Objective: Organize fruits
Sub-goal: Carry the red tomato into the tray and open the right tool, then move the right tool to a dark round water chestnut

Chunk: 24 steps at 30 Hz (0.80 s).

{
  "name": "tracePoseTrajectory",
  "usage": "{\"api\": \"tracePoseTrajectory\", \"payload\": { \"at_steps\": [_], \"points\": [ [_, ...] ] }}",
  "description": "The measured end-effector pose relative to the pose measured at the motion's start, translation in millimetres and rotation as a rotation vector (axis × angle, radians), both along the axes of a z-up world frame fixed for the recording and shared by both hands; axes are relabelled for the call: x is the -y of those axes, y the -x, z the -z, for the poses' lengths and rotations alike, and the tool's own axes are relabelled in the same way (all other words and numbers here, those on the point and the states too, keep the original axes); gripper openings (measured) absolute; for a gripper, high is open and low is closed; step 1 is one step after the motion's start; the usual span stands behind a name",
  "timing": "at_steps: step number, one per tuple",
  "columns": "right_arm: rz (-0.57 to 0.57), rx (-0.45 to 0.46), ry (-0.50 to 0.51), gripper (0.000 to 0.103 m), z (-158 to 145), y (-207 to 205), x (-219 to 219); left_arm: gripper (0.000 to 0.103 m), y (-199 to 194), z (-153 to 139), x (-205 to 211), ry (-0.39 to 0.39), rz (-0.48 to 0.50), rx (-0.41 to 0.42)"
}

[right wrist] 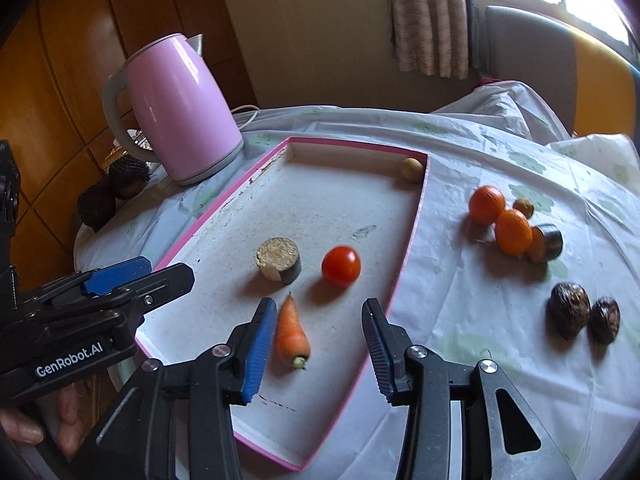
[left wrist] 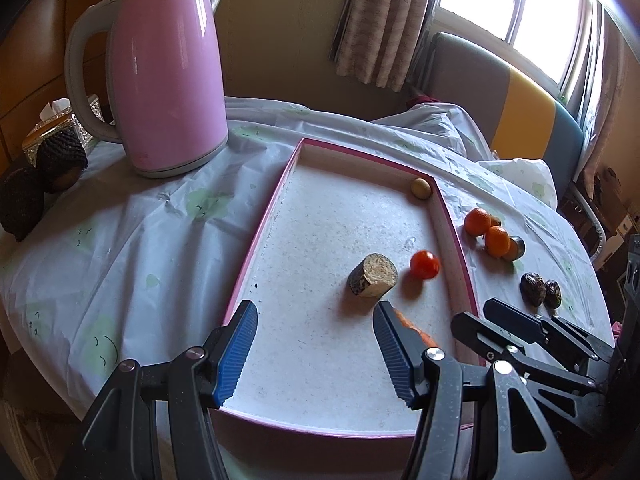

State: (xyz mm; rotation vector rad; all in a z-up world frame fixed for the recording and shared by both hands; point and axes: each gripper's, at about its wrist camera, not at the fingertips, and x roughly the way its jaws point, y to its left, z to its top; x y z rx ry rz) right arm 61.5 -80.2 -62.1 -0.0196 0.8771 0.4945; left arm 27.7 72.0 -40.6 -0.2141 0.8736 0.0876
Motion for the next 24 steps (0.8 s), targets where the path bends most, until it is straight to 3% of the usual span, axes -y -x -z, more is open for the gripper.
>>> {"api": "tracePoseTrajectory", "payload": {
  "at_steps": [6,24],
  "points": [
    [0.068,0.006,-0.01,0.051,-0.8,3.6,20.6,0.061,0.4,-0.2,6.9,0.0,0.021,0.0],
    [0.277,0.001,-0.007,0.051,5.9,9.0,102.0,0.061,-9.2,-5.3,47.3,-0.01,0.131,-0.003]
  ]
}}
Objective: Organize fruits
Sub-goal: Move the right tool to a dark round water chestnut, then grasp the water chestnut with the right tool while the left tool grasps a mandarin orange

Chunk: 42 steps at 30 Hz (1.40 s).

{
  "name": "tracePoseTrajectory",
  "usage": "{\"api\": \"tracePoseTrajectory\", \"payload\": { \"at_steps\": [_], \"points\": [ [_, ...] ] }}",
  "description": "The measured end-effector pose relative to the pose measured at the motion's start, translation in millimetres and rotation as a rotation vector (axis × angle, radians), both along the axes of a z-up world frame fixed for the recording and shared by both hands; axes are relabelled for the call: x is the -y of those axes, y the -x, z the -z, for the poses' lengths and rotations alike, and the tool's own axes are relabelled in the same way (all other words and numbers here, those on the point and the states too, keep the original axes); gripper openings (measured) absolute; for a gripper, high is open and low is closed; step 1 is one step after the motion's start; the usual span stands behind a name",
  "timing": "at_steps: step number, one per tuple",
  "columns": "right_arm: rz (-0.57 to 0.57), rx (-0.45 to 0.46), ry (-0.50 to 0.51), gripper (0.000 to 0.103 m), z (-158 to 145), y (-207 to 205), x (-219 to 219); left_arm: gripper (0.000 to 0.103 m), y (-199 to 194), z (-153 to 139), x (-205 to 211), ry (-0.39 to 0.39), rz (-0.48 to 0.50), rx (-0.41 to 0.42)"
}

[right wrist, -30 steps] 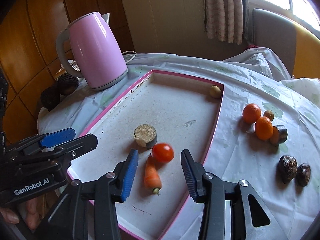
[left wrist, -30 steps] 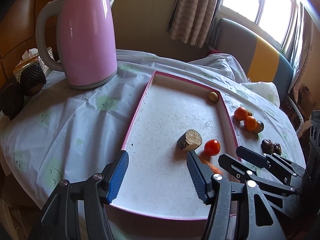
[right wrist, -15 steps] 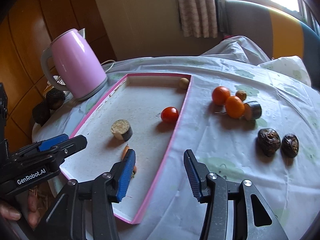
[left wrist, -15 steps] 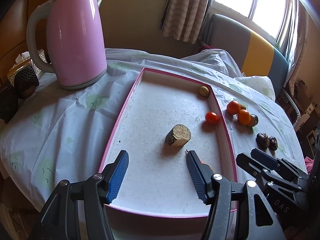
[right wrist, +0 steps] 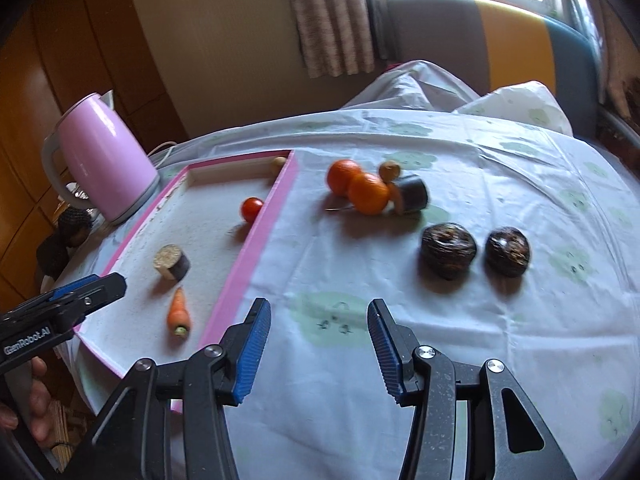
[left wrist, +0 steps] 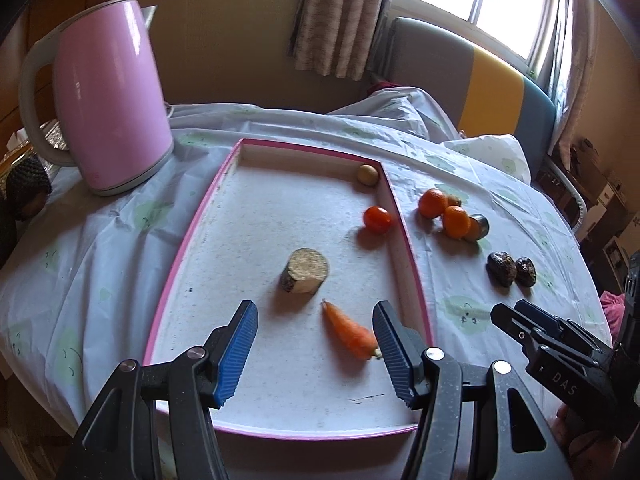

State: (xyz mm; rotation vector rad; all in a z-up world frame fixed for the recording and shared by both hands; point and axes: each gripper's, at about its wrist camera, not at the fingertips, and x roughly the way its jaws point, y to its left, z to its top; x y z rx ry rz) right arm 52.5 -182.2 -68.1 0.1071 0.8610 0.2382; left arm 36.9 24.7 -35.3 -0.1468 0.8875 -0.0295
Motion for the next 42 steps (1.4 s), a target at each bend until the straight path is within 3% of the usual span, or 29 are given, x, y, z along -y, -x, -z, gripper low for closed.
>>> {"api": "tracePoseTrajectory", "payload": {
  "at_steps": [20,31,42],
  "points": [
    [0.259,0.013,0.083,0.051,6.2,-12.0,93.0,0.059,-24.7,-6.1,73.3,-0.016,0.173,-0.004],
    [0.22,-0.006,0.169,0.051,19.4,-52.2,105.2,0.056,-62.1,-7.4,95.3,0.026,0.189,-0.033],
    [0.165,-0.027,0.172,0.051,31.5,-71.1,102.3,0.055,-116.0,2.8,114.1,0.047,0.185,-0.084]
  ]
}}
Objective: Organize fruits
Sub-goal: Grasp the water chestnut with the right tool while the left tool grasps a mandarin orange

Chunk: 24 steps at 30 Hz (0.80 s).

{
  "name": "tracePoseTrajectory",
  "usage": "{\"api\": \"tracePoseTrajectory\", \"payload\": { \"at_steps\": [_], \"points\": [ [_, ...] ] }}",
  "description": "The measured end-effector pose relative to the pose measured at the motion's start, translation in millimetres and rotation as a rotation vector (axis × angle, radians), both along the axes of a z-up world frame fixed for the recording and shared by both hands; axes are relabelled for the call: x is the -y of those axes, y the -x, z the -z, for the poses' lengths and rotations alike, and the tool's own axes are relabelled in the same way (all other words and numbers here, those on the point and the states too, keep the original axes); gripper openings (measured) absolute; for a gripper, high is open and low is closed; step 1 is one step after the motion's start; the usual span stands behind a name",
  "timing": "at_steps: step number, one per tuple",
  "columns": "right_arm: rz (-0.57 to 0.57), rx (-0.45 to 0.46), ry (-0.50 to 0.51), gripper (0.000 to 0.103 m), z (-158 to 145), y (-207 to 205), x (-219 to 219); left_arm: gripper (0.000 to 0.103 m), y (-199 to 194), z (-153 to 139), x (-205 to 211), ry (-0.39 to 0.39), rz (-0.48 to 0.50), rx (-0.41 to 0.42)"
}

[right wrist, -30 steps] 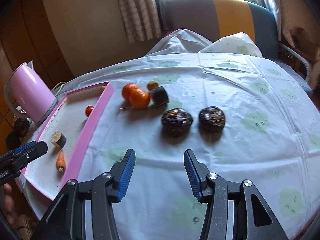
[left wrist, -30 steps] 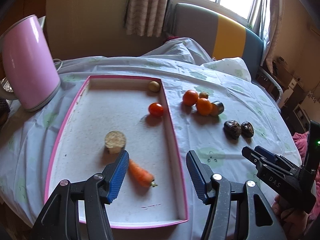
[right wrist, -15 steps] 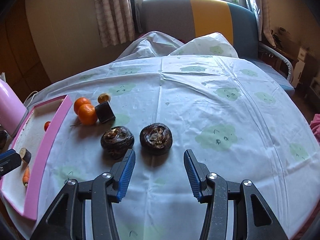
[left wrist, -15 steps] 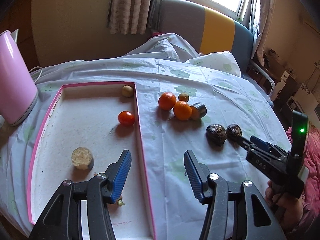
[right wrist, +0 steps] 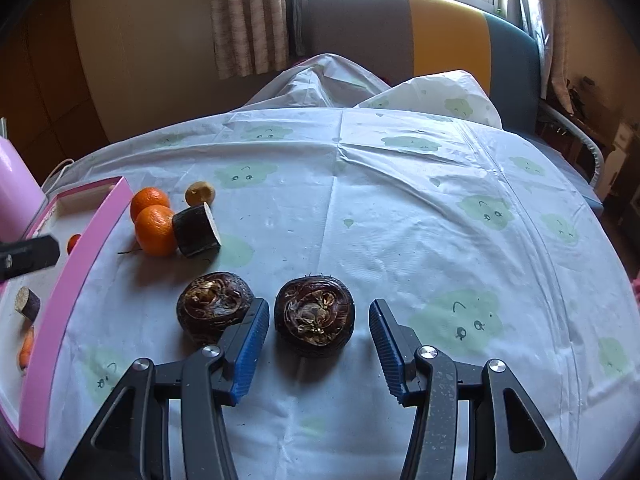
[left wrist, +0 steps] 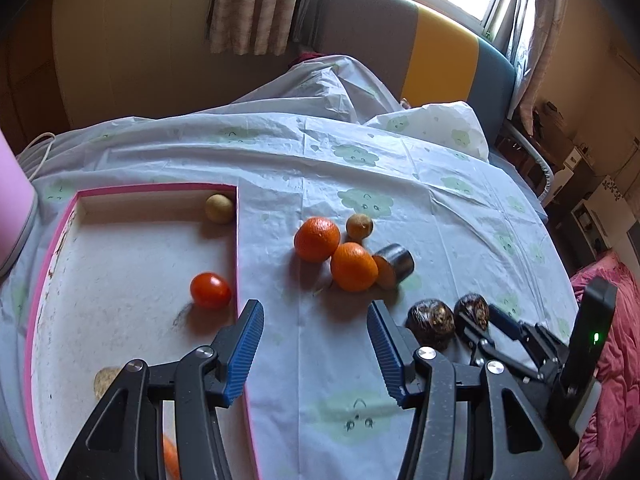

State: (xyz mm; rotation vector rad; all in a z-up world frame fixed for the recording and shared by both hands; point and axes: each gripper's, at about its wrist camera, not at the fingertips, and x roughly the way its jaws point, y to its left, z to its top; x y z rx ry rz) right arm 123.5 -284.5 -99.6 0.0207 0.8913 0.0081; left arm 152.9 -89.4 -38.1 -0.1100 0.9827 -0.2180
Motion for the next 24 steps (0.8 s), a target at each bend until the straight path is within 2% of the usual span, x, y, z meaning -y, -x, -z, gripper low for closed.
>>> {"api": "tracePoseTrajectory", "payload": {
  "at_steps": [2,16,21,22,23,24],
  "points": [
    [-0.004,0.004,0.0,0.042,1.3,0.6,-0.4,0.055,-9.9,1.5,1.5,0.006,-0.001,-0.007],
    [-0.001,0.02,-0.025,0.043,5.2,2.6,2.5,0.055,-80.4,24.5,14.5,0.042,-0.018,-0.092],
    [0.0,0.024,-0.027,0.043,5.8,2.7,2.5,0.055,-98.7,39.7,19.4,0.011,-0.037,-0.125],
    [0.0,0.024,-0.027,0.043,5.6,2.7,2.6,0.052,-100.2,43.5,19.5,0.01,-0.037,-0.136],
    [0.0,0.025,-0.028,0.043,5.7,3.0,2.7,0.04,-101.1,47.7,19.8,0.008,-0.037,-0.149],
    [0.0,0.026,-0.03,0.043,5.7,3.1,2.9,0.04,-100.7,50.8,19.7,0.013,-0.038,-0.154]
  ]
}}
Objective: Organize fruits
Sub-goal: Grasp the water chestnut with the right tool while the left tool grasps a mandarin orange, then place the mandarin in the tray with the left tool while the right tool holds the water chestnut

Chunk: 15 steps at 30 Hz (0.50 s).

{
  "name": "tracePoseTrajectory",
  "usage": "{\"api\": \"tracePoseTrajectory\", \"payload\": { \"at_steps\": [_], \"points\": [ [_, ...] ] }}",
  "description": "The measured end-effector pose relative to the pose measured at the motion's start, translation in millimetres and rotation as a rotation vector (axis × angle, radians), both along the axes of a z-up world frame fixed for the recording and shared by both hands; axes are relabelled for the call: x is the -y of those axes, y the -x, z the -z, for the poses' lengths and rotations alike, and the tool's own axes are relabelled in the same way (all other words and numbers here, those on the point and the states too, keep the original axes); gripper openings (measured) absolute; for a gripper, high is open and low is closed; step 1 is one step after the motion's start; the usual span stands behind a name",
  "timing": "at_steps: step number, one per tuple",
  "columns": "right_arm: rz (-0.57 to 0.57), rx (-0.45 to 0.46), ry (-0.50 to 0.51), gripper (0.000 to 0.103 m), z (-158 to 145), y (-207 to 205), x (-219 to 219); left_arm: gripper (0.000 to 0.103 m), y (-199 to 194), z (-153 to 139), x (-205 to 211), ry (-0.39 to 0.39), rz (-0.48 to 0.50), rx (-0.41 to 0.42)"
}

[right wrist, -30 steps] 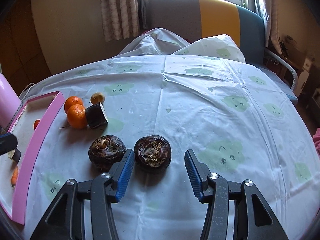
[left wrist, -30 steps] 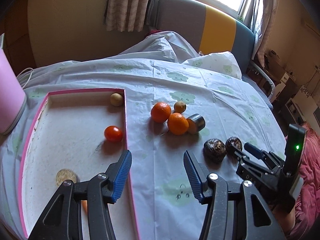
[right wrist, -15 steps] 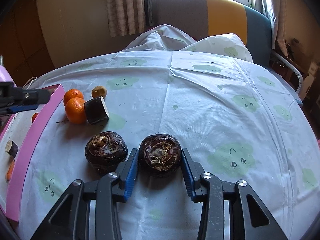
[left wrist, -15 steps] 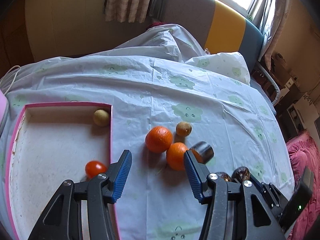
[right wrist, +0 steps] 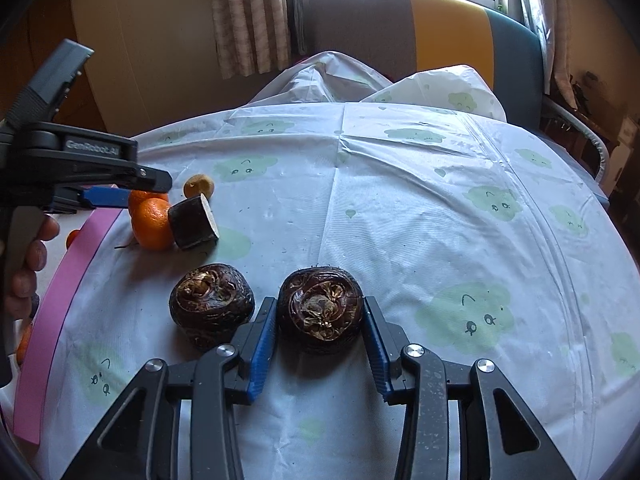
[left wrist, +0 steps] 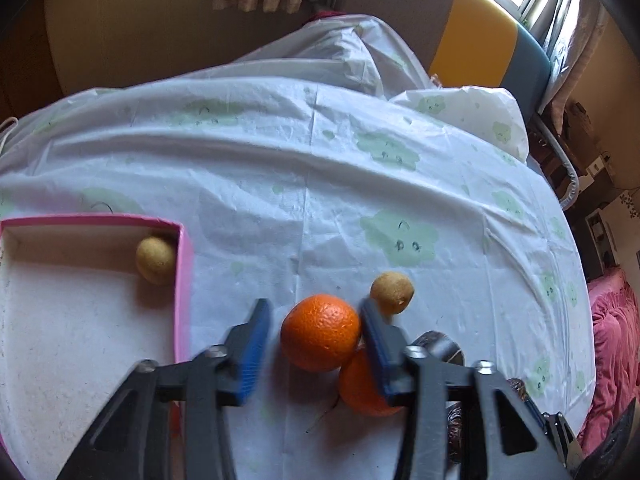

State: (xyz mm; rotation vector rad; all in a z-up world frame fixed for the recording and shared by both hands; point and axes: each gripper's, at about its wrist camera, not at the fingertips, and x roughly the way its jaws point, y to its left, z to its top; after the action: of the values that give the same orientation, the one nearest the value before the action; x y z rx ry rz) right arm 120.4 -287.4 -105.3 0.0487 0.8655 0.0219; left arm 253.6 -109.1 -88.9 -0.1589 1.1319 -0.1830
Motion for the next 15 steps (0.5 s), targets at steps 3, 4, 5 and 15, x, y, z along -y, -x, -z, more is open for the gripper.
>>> {"api": "tracePoseTrajectory", "payload": {
  "at_steps": [3,4,5,15],
  "points": [
    [0.0,0.001,-0.004,0.043,0.1,0.2,0.5,0.039,5.6,-1.6,1.4,-0.022,0.012,0.025],
    [0.0,0.001,-0.007,0.043,0.2,0.1,0.8,0.039,8.0,-3.1,1.7,-0.029,0.015,0.031],
    [0.0,0.001,-0.011,0.043,0.3,-0.1,1.1,0.039,10.7,-5.3,1.8,-0.032,0.021,0.035],
    [-0.004,-0.006,-0.001,0.045,1.4,-1.2,-0.5,0.039,43.2,-27.1,0.6,-0.036,0.052,0.089]
  ]
}}
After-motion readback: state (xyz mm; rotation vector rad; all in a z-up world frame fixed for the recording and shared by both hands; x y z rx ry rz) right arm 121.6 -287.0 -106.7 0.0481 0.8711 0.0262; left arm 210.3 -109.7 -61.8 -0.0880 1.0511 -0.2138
